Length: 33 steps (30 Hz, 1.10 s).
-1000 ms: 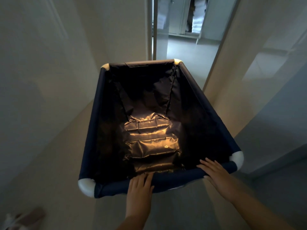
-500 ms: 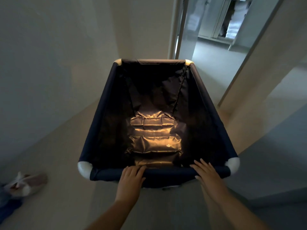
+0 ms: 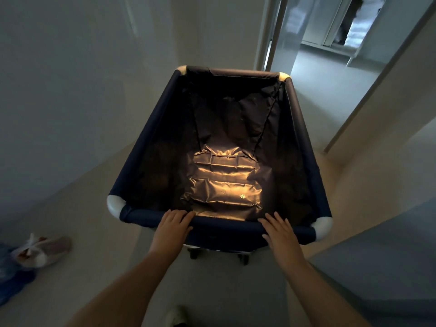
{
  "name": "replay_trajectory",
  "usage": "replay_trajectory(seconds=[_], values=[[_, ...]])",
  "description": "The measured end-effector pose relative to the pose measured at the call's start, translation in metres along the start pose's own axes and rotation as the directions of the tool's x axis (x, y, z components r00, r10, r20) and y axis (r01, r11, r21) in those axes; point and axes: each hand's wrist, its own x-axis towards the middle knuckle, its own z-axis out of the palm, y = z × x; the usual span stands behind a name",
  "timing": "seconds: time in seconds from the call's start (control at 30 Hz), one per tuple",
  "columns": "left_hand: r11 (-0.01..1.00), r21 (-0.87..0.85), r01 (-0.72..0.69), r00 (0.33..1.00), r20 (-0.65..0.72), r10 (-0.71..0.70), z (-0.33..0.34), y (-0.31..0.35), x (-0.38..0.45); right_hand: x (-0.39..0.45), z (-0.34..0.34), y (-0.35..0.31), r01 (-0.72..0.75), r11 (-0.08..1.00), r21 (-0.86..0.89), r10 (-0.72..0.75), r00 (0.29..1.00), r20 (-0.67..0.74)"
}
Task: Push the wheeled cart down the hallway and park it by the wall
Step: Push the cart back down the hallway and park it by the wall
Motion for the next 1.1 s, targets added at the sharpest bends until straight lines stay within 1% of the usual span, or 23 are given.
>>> replay_trajectory(seconds=[0.4,0.6,0.7,0.8,0.93,1.1], values=[[0.997,-0.018,-0.075,0.995,-0.064,0.074,0.014,-0.072,0.132,0.138,-0.014,-0.008,-0.088,0.996,-0.013,0.089,0.994,0.067],[0.993,-0.004,-0.117,0.990,-0.076,0.116,0.023,-0.114,0.214,0.216,-0.023,-0.014,-0.116,0.993,-0.003,0.116,0.992,0.047],[0.991,-0.004,-0.133,0.990,-0.053,0.132,0.031,-0.138,0.256,0.257,-0.025,-0.016,-0.133,0.991,-0.001,0.133,0.990,0.034],[0.989,-0.010,-0.149,0.988,-0.038,0.148,0.034,-0.160,0.301,0.302,-0.028,-0.018,-0.145,0.989,-0.019,0.146,0.988,0.052],[0.986,-0.006,-0.166,0.986,-0.030,0.165,0.036,-0.188,0.363,0.361,-0.030,-0.022,-0.182,0.983,-0.008,0.182,0.983,0.019],[0.975,-0.010,-0.222,0.974,-0.058,0.221,0.041,-0.230,0.437,0.433,-0.035,-0.036,-0.225,0.974,0.002,0.225,0.974,-0.005]])
